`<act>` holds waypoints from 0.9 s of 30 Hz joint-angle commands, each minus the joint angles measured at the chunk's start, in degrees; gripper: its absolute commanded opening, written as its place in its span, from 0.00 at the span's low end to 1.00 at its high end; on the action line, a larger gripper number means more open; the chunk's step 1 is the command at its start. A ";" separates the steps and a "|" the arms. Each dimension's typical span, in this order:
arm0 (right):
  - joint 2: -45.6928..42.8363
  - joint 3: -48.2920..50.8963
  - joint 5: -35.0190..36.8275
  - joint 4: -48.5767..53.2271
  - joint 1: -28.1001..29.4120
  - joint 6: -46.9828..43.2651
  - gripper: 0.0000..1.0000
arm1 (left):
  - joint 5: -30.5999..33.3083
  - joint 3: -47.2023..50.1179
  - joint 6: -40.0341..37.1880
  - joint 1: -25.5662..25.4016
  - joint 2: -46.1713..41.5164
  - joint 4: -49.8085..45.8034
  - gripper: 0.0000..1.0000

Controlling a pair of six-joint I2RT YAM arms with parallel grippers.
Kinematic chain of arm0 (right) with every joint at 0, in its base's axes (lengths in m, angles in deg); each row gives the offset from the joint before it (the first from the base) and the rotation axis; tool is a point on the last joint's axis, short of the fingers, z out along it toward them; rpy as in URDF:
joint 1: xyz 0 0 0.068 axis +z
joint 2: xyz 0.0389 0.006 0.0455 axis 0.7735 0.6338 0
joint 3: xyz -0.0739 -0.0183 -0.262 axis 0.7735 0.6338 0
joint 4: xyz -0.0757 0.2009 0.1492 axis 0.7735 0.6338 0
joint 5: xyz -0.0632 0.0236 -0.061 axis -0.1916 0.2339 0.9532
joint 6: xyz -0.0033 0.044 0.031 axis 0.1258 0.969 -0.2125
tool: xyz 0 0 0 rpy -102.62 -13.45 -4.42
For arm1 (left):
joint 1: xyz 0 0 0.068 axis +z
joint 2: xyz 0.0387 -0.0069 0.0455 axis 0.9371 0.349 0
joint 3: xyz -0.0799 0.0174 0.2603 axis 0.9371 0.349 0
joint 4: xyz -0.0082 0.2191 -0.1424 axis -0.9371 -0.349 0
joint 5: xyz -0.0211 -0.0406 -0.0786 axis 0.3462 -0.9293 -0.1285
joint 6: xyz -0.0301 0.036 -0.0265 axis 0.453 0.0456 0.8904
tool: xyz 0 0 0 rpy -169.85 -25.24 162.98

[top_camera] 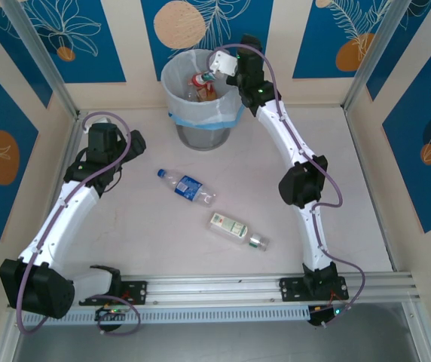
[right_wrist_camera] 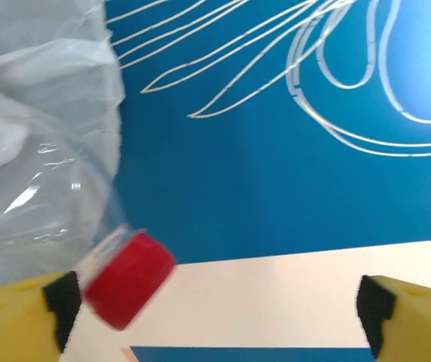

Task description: Put the plastic bottles in the bin

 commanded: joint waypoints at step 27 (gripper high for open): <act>-37.45 38.68 -24.70 -1.25 -11.53 91.45 1.00 | -10.39 3.73 3.61 1.15 2.33 4.97 0.99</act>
